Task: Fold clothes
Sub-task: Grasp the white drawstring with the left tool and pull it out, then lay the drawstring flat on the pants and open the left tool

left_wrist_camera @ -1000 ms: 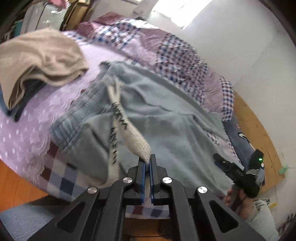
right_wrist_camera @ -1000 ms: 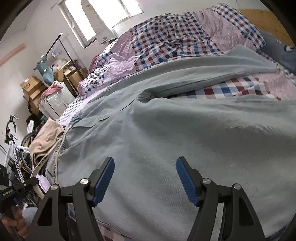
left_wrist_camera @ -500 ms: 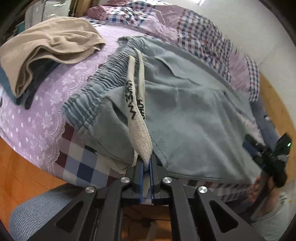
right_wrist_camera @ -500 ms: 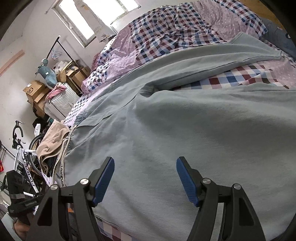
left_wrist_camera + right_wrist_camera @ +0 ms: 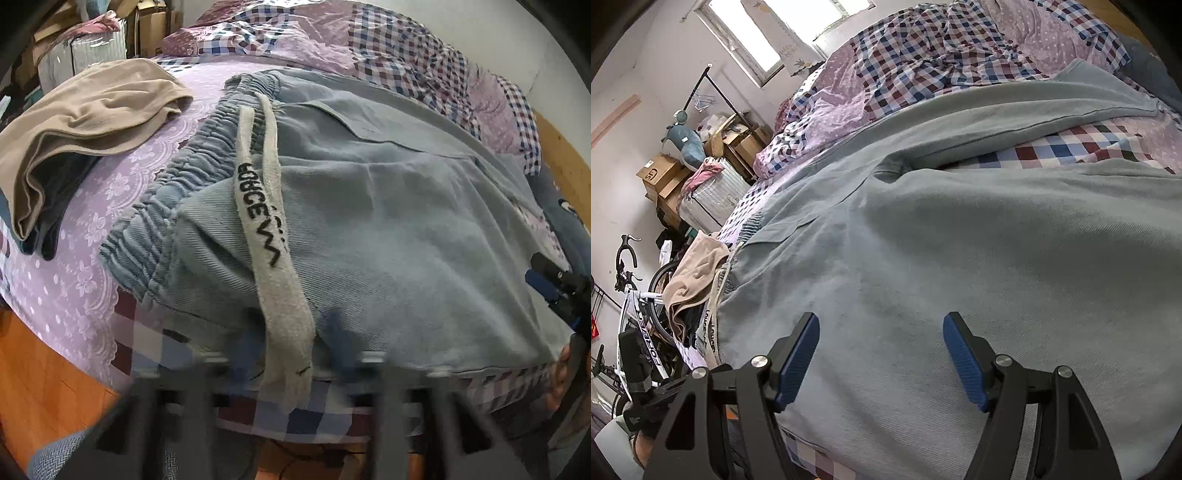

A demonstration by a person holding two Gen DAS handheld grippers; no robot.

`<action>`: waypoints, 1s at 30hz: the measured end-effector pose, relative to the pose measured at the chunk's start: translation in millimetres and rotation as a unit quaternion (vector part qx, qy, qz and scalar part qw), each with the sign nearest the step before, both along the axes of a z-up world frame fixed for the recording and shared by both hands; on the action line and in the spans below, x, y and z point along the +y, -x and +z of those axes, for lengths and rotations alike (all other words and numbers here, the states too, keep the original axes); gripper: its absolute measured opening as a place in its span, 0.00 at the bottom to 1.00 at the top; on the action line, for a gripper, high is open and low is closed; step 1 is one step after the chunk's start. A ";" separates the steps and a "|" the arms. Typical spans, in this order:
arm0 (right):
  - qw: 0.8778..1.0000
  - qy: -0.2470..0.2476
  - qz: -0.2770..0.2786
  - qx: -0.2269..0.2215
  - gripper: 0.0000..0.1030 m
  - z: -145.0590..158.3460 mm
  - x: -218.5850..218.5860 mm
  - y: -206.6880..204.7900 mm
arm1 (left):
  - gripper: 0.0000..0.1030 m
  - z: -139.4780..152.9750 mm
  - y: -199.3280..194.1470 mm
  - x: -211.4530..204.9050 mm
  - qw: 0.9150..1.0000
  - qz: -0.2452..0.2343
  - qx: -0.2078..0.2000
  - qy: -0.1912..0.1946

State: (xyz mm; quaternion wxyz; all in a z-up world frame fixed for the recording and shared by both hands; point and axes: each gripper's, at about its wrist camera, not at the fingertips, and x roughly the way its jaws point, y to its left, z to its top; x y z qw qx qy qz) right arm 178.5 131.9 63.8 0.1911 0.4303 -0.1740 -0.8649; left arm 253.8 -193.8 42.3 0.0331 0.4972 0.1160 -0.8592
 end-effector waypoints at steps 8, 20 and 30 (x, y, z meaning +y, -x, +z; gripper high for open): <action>1.000 0.010 -0.002 -0.008 0.71 -1.8 0.0 3.5 | 0.03 16.3 -13.6 -22.4 0.992 0.008 0.040 -0.116; 0.999 0.038 -0.007 -0.022 0.71 -4.9 1.4 11.0 | 0.03 42.7 -25.8 -48.0 0.947 0.031 0.069 -0.311; 0.998 0.046 -0.014 -0.027 0.71 -6.3 2.1 14.2 | 0.02 64.3 48.5 -7.4 0.933 0.009 0.070 -0.352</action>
